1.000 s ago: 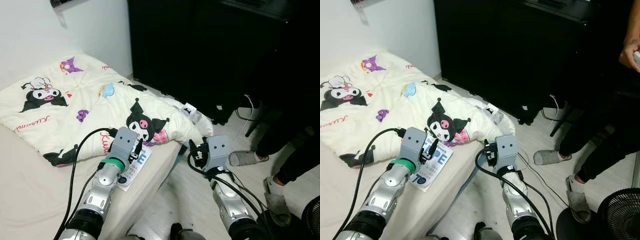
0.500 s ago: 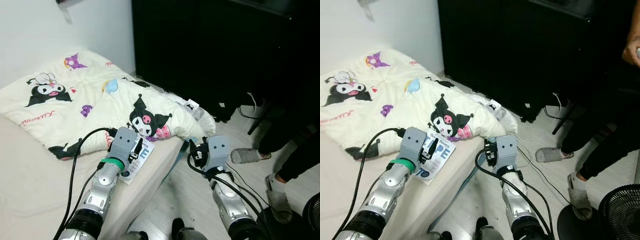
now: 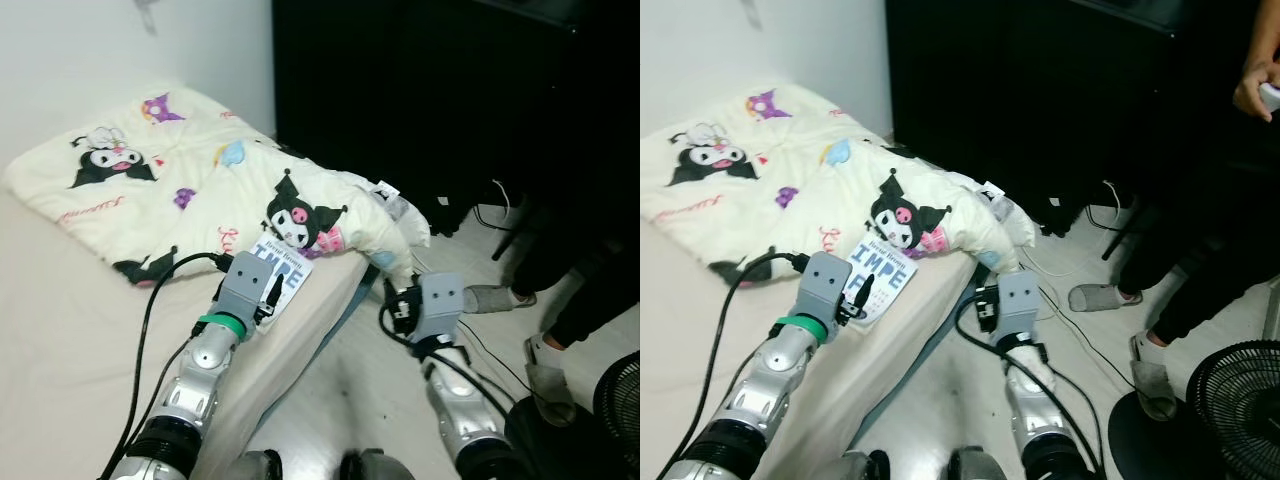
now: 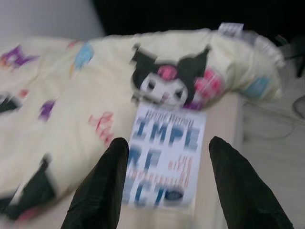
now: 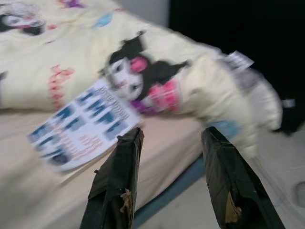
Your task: Clean up the room
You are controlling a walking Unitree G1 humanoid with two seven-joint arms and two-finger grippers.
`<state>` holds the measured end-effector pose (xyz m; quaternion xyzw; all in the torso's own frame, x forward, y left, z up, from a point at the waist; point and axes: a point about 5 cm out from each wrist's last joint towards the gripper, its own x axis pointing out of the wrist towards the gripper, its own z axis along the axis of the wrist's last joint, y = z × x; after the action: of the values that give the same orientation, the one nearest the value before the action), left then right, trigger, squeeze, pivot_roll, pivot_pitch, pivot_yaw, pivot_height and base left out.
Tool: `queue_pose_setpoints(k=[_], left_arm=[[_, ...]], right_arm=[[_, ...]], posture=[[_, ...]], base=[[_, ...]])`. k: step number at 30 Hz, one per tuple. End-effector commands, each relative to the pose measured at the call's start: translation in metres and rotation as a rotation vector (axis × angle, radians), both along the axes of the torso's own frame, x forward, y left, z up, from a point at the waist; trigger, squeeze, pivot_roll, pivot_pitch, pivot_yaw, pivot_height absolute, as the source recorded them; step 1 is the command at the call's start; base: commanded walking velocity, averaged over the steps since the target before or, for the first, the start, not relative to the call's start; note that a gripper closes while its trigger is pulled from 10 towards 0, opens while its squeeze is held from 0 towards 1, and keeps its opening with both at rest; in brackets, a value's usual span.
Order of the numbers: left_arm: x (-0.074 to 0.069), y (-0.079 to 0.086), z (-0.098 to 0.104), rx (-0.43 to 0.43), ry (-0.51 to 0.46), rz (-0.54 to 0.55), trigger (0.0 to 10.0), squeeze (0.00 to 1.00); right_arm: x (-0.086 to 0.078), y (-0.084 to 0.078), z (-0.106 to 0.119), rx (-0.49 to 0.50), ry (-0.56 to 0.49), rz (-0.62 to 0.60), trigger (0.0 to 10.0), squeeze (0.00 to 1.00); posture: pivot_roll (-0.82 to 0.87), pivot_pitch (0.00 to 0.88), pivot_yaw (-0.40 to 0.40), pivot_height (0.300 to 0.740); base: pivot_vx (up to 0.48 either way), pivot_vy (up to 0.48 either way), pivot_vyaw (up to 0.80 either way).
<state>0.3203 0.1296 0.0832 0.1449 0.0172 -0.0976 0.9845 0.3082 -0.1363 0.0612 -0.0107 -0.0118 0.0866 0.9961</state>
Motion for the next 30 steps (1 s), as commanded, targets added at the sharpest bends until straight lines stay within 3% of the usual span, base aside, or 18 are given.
queue_pose_setpoints(k=[1, 13, 18, 30], left_arm=[[-0.0045, -0.0024, -0.0075, -0.004, 0.028, -0.006, 10.0, 0.0], [-0.0049, -0.003, -0.0077, -0.005, 0.028, -0.008, 10.0, 0.0], [-0.005, -0.0052, -0.0086, -0.018, 0.042, -0.019, 10.0, 0.0], [-0.0034, -0.0074, -0.0094, -0.019, 0.07, -0.007, 10.0, 0.0]], right_arm=[[-0.0042, -0.0078, -0.0067, -0.007, 0.027, -0.021, 10.0, 0.0], [-0.0034, -0.0073, -0.0054, -0.009, 0.023, -0.015, 10.0, 0.0], [-0.003, -0.0068, -0.0051, -0.004, 0.024, -0.011, 10.0, 0.0], [-0.0022, -0.0087, -0.0045, 0.009, 0.028, -0.018, 10.0, 0.0]], posture=[[0.01, 0.104, 0.047, 0.74], [0.01, 0.1, 0.043, 0.74], [0.01, 0.096, 0.042, 0.74], [0.01, 0.096, 0.045, 0.74]], base=[[-0.311, 0.0, 0.0], [-0.305, 0.0, 0.0], [0.0, 0.0, 0.0], [0.0, 0.0, -0.78]])
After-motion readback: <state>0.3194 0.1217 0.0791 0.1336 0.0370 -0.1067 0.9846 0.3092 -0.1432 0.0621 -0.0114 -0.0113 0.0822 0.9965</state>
